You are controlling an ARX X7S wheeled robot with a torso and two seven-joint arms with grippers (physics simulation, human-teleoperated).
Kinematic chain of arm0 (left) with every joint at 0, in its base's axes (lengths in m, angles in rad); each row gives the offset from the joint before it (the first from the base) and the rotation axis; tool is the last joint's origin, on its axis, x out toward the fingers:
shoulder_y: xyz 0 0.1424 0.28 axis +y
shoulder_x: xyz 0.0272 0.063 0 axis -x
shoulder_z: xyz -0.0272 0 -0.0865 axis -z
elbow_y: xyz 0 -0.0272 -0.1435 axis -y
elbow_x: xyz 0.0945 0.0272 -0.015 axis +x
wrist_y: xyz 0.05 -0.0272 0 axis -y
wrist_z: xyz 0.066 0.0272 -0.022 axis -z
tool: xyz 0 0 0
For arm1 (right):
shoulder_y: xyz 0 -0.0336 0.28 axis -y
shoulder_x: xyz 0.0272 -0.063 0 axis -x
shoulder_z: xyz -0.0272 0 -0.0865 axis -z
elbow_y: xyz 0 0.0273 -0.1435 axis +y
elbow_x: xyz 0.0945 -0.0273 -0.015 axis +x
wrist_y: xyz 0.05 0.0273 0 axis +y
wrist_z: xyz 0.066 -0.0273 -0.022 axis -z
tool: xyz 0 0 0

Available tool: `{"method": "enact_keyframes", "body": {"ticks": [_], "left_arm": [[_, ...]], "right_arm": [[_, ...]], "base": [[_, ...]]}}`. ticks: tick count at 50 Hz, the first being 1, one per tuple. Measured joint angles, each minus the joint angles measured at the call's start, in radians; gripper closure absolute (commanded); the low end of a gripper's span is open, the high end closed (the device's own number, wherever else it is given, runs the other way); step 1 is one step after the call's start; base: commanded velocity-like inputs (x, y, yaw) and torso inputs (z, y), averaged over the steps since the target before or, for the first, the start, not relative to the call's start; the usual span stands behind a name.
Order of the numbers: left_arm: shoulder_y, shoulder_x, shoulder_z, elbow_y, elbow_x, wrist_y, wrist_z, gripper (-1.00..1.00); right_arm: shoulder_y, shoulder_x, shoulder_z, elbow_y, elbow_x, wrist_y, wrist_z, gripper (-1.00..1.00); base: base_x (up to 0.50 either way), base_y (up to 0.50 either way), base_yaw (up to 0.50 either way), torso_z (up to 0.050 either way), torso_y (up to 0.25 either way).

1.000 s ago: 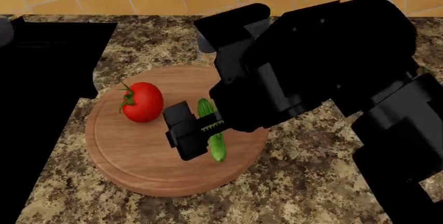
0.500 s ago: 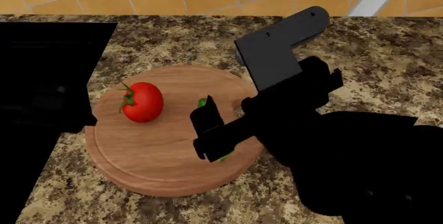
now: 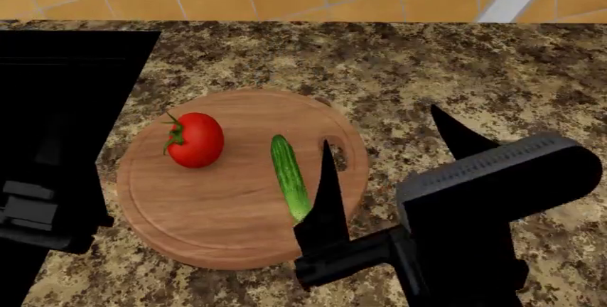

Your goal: Pick the vegetables from the sink and place them on the cutting board.

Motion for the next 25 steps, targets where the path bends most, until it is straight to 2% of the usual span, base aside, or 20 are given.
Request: {"method": "enact_keyframes", "body": {"ticks": [6, 15, 20, 25], "left_arm": [[0.018, -0.046, 0.001, 0.077, -0.043, 0.014, -0.063, -1.0], [-0.029, -0.322, 0.181, 0.14, -0.143, 0.255, -0.342, -1.0], [-0.063, -0.443, 0.279, 0.156, -0.165, 0.374, -0.468, -1.0], [-0.116, -0.549, 0.385, 0.167, -0.176, 0.486, -0.587, -1.0]], "right_arm": [[-0.028, 0.05, 0.026, -0.107, -0.006, -0.034, 0.081, -1.0], [-0.043, 0.095, 0.06, -0.232, -0.025, -0.063, 0.19, -1.0], [-0.046, 0.119, 0.064, -0.284, -0.053, -0.084, 0.245, -1.0], [-0.004, 0.156, -0.002, -0.319, -0.094, -0.139, 0.303, -1.0]], "base": [[0.0, 0.0, 0.0, 0.0, 0.0], [0.0, 0.0, 0.0, 0.0, 0.0], [0.0, 0.0, 0.0, 0.0, 0.0], [0.0, 0.0, 0.0, 0.0, 0.0]]}}
